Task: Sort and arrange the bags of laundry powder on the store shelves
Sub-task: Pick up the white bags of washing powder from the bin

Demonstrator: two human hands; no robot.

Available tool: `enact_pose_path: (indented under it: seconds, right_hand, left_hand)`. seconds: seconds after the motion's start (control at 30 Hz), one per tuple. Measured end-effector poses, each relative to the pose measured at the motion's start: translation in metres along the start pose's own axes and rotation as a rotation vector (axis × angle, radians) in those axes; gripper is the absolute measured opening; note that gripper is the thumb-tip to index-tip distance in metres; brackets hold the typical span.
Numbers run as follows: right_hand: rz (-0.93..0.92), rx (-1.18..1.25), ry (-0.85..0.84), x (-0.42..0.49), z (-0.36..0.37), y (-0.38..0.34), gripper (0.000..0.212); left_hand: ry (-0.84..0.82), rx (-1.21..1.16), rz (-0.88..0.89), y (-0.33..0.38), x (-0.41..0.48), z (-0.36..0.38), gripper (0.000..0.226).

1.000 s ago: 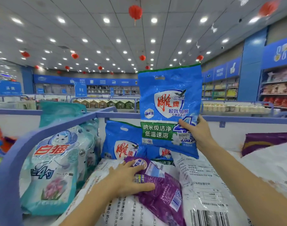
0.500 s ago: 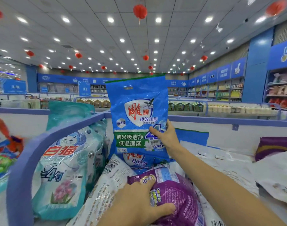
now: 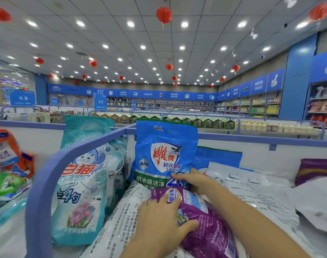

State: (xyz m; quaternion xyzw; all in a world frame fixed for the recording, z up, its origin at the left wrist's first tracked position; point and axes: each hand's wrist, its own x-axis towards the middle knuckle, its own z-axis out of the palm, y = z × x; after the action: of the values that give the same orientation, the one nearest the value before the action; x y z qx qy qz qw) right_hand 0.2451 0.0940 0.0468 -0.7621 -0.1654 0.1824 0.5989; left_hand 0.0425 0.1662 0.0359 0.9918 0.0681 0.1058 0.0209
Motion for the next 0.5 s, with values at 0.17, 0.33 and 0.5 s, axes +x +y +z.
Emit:
enact_pose_path:
  seconds: [0.17,0.33,0.5]
  right_hand:
    - [-0.161,-0.244,0.219,-0.028,-0.023,-0.017,0.075]
    - [-0.474,-0.191,0.427,-0.104,-0.047,-0.020,0.037]
    - [-0.559,-0.569,-0.024,-0.193,-0.038,0.000,0.035]
  left_hand:
    - [0.079,0.055,0.036,0.005,-0.002,-0.005,0.080]
    - [0.223,0.101,0.097,0.011,0.003,-0.012,0.073]
    - [0.304,0.124,0.106,0.026,0.019,-0.032,0.063]
